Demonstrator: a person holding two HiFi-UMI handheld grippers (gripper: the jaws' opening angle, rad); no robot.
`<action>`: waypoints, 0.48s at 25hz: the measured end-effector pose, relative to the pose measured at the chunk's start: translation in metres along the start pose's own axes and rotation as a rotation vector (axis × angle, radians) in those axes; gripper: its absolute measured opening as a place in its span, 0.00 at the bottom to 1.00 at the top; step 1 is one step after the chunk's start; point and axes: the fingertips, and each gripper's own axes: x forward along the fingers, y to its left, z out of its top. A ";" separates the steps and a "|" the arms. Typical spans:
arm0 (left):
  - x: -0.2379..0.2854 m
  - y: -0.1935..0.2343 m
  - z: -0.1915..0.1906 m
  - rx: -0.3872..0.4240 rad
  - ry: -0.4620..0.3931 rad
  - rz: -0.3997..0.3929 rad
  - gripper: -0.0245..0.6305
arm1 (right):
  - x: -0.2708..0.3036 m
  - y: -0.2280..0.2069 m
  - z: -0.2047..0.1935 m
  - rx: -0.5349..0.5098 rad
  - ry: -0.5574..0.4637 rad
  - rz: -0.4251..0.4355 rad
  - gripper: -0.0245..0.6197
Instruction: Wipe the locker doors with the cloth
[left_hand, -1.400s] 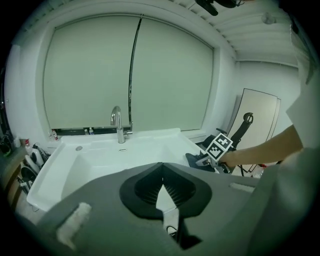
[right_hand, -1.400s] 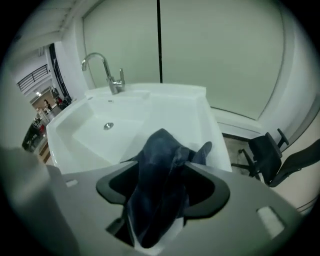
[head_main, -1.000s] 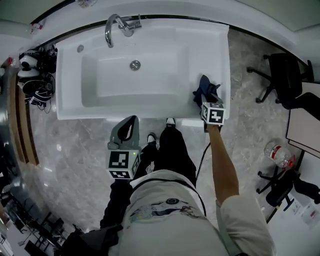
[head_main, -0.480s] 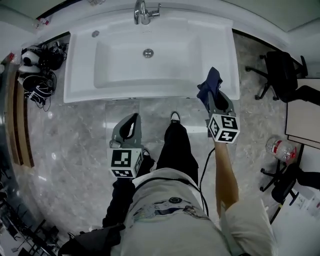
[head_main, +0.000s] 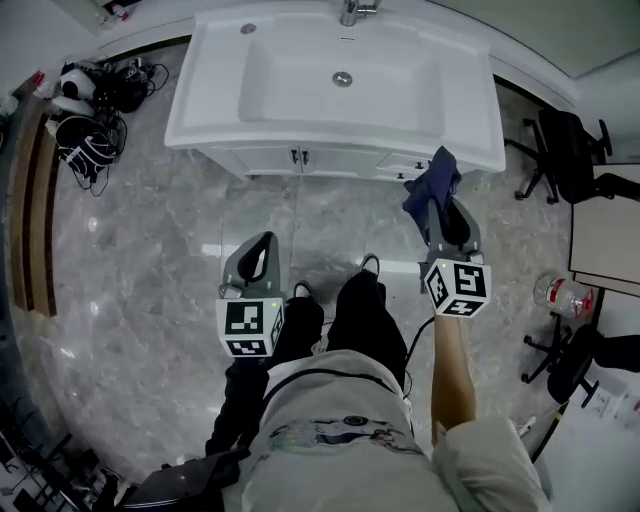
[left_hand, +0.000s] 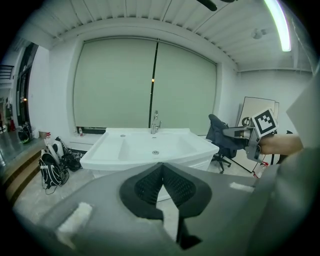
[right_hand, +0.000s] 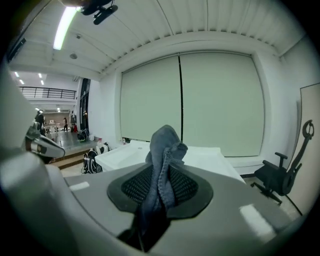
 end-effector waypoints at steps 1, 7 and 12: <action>-0.001 0.000 -0.010 -0.004 0.005 0.001 0.04 | -0.004 0.005 -0.005 -0.014 0.000 0.008 0.19; 0.040 0.000 -0.101 -0.060 0.020 0.025 0.04 | 0.005 -0.001 -0.077 -0.124 -0.046 0.015 0.19; 0.107 -0.007 -0.182 -0.020 -0.053 0.022 0.04 | 0.046 -0.014 -0.167 -0.256 -0.117 0.014 0.19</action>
